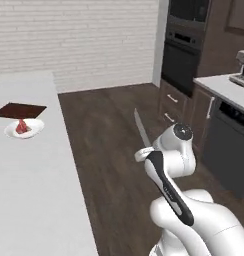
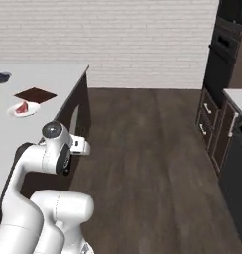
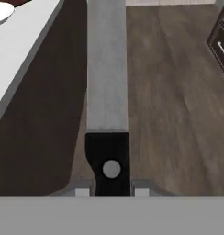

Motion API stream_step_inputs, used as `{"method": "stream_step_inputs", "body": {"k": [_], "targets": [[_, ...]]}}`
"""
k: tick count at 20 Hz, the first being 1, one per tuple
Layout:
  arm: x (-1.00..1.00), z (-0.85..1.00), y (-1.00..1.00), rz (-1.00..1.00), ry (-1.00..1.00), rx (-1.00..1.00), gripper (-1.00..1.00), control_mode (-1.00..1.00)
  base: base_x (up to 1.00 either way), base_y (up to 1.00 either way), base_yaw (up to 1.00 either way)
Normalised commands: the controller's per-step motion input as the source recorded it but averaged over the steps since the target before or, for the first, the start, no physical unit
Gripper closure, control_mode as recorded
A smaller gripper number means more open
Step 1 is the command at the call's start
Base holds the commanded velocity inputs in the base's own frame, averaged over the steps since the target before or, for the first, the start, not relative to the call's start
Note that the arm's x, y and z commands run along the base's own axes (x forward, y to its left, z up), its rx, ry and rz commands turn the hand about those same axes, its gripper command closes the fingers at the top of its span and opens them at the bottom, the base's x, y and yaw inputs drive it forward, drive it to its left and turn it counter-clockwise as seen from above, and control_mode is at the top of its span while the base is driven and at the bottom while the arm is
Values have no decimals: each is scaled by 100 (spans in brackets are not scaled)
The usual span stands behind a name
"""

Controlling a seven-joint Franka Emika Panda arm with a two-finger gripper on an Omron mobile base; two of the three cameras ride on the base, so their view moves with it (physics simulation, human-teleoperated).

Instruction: Pick up the knife from the drawer and place it on the cutting board. Then place the meat from the plate to the cutting board.

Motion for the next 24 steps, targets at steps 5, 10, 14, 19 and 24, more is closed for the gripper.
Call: {"method": "stream_step_inputs", "body": {"k": [5,10,14,19,24], "targets": [[0,0,0,0,0,0,100,100,100,-19,68],[0,0,0,0,0,0,100,100,100,-44,62],[0,0,0,0,0,0,100,100,100,-84,50],[0,0,0,0,0,0,100,100,81,-92,38],[0,0,0,0,0,0,100,100,59,-38,43]]}}
